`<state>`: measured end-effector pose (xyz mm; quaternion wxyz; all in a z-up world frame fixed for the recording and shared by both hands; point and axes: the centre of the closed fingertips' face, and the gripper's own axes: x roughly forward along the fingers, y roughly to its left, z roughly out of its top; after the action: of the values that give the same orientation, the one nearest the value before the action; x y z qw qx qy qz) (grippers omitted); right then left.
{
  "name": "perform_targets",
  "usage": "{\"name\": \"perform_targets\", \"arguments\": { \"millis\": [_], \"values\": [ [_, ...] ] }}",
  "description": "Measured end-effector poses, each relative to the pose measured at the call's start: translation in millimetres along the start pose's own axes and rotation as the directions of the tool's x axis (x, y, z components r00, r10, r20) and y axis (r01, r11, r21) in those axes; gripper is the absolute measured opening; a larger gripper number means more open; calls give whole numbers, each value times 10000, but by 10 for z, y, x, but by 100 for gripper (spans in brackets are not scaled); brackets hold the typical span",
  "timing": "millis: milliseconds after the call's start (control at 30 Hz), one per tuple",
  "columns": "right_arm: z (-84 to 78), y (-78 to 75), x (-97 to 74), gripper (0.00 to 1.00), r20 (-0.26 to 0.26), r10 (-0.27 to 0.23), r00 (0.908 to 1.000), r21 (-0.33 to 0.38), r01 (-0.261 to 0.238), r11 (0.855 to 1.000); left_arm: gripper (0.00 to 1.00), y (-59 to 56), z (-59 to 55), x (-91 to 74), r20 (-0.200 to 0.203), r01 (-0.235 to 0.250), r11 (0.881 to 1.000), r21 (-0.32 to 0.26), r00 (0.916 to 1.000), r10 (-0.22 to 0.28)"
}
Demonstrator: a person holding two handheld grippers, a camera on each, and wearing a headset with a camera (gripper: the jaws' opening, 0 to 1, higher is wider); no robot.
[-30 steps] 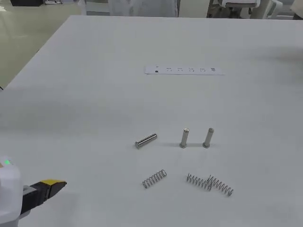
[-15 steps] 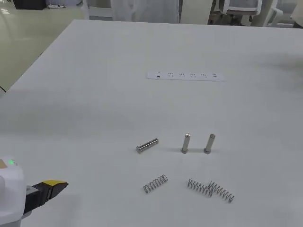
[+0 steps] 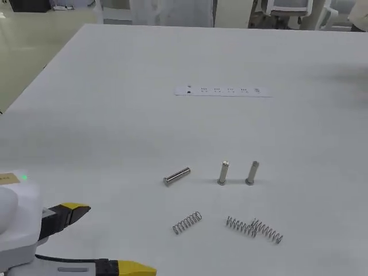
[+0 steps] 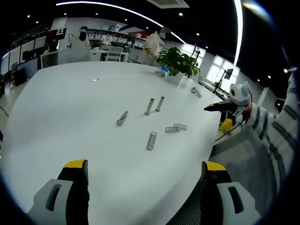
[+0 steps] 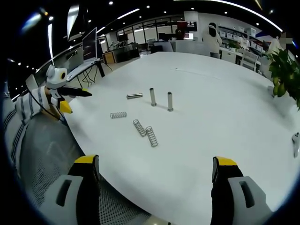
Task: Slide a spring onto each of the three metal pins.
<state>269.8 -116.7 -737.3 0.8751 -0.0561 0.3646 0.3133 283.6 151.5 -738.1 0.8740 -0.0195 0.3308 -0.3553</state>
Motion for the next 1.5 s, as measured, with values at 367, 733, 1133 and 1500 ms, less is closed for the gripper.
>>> {"name": "perform_targets", "arguments": {
  "millis": [367,733,1133,1500],
  "values": [
    [-6,-29,0,100,-10,-195,9998,30,195,9998,98,30,191,124,-90,384,9974,605,9992,-379],
    [24,-39,-32,99,66,-199,9998,-110,200,9997,98,72,346,244,-122,572,9931,1028,9983,-563],
    [-1,-18,-12,99,-71,-151,9999,-136,150,9998,98,92,515,381,-59,670,9880,1389,9977,-668],
    [-6,-5,-14,99,-44,-95,9999,-68,95,9999,97,127,673,522,10,674,9827,1725,9976,-686]
  ]
}}
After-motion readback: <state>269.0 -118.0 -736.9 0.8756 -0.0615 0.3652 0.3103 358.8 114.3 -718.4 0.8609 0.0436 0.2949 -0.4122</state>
